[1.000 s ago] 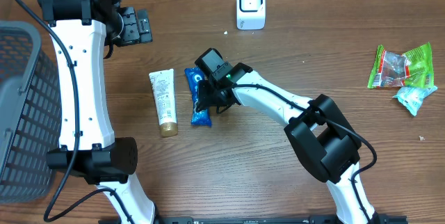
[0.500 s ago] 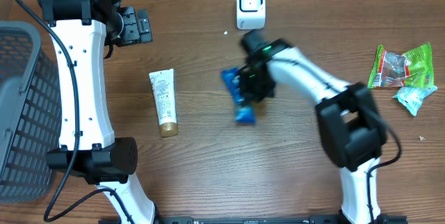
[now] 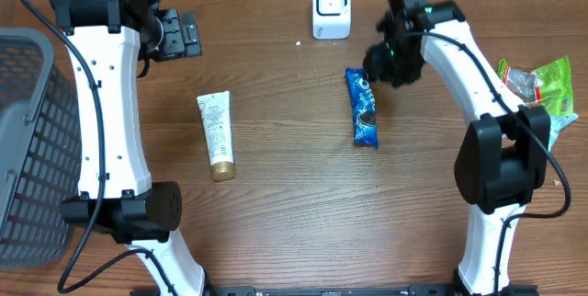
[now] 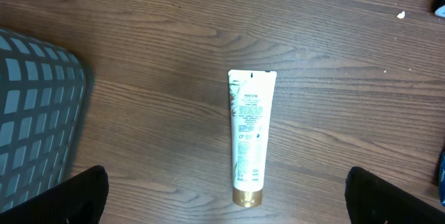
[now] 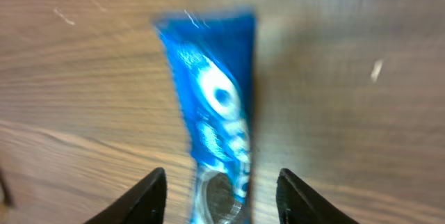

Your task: Scan the item barcode

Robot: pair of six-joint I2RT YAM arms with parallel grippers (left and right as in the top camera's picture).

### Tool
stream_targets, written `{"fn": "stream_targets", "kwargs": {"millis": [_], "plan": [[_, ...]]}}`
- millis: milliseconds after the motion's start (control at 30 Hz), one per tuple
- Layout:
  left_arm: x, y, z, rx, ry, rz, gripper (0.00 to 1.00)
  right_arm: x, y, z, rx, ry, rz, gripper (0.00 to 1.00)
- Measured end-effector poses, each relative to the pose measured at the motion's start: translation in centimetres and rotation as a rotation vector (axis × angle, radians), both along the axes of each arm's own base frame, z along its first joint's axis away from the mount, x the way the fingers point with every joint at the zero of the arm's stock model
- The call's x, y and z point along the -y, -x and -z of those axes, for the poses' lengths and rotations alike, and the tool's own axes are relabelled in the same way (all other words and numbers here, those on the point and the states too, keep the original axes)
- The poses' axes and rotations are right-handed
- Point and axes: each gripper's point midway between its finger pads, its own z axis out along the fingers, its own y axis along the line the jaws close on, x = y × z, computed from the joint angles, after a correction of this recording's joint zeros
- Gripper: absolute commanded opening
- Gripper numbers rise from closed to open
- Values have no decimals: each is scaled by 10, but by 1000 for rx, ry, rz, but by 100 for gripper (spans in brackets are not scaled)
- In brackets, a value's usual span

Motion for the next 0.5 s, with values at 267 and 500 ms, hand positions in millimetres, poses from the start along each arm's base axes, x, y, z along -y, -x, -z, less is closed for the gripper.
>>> {"fn": "stream_targets", "kwargs": {"millis": [267,500], "plan": [[0,0,0,0,0,0,100,-53,30,-5,103,292,-190,57],[0,0,0,0,0,0,100,-38,34,37,125,473,-221,60]]}}
